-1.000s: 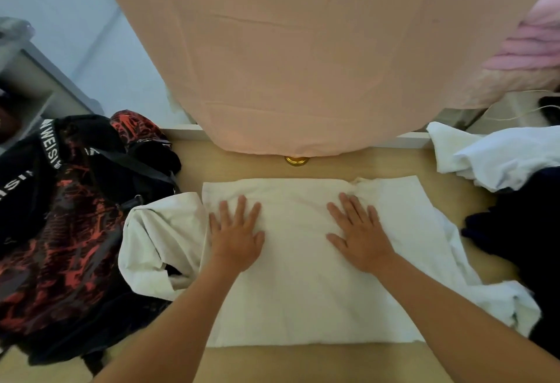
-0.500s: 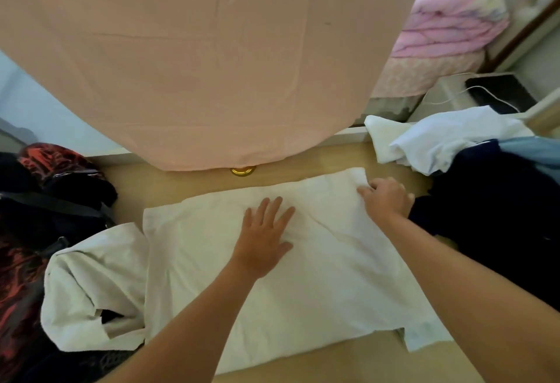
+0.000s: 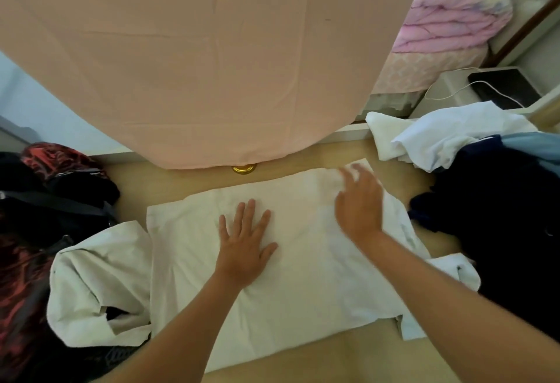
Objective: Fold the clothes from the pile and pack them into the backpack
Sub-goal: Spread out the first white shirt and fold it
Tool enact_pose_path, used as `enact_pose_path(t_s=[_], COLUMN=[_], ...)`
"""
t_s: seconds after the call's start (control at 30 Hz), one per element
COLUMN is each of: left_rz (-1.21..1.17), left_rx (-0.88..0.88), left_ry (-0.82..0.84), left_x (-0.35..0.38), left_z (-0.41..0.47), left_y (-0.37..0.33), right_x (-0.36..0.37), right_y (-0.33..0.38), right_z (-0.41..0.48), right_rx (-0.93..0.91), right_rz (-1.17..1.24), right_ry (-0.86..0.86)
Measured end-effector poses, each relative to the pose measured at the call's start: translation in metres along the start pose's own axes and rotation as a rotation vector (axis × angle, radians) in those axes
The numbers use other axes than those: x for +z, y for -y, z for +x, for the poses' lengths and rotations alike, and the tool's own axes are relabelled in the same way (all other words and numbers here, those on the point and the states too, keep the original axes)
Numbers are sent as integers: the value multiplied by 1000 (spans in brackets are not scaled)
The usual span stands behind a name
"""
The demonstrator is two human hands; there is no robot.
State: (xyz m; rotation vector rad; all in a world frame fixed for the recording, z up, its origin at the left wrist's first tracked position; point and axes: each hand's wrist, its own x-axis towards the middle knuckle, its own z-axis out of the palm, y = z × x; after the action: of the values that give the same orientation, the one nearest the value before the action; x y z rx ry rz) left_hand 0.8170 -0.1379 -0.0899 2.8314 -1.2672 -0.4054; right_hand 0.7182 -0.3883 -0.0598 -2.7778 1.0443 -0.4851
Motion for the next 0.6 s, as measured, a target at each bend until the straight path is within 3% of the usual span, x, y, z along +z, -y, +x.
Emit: enact_pose_path(t_s=[0.07,0.17,0.27,0.4,0.5,0.6], left_rz=[-46,-69,-84,-159,-124,-32], left_rx=[-22,-75,-121,-46,-216,-564], left_ry=[-145,-212,-62,45,-204,-517], left_x=[1,16,30,22,-17,-61], left_z=[-21,-73,-117,-136,-140,-158], left_y=[-1,8,24,39,58,100], right_x=[11,24,30,16,0,-12], right_y=[33,61,46,24,50,108], right_z=[-49,-115,-130,-119,-116,-115], right_rx=[-236,-477,-482,-387,-294,-239], right_rz=[131,60,-74,-168,-213,-208], right_ry=[184,549,525,571,614,711])
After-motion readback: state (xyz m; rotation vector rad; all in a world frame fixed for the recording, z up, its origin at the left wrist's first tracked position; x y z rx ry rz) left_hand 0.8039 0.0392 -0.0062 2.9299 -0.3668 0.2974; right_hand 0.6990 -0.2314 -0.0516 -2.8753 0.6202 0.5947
